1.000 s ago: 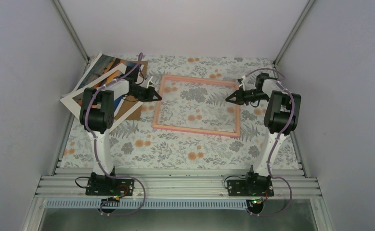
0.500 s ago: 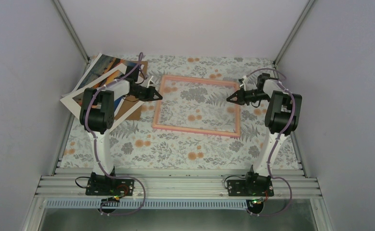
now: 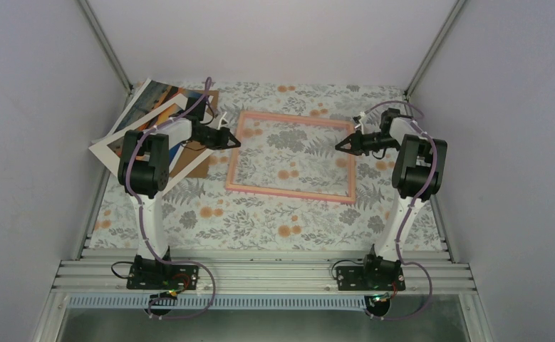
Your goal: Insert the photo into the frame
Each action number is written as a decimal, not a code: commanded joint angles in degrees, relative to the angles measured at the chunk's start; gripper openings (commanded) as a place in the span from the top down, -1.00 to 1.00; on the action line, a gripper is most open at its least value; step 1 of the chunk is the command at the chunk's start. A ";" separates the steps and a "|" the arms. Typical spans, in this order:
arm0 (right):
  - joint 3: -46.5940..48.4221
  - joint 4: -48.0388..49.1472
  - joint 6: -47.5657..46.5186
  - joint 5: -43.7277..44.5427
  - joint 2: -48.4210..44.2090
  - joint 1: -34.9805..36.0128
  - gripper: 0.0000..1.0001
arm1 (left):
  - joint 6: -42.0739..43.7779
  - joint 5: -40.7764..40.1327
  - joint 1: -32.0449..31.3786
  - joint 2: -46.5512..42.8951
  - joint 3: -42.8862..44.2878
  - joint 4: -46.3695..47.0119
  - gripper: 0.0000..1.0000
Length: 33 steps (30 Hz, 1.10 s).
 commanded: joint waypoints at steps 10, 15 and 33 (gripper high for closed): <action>-0.91 0.96 -2.10 -4.22 -2.64 -0.91 0.93 | 0.35 1.36 0.77 -1.97 -0.38 1.33 0.95; -1.09 2.84 -0.52 -3.73 -1.92 -0.81 0.93 | -0.08 0.88 0.82 -1.51 0.06 1.70 0.95; -3.91 6.96 2.97 -1.09 -1.21 -0.61 0.93 | -0.53 -1.72 0.65 1.47 2.32 0.88 0.95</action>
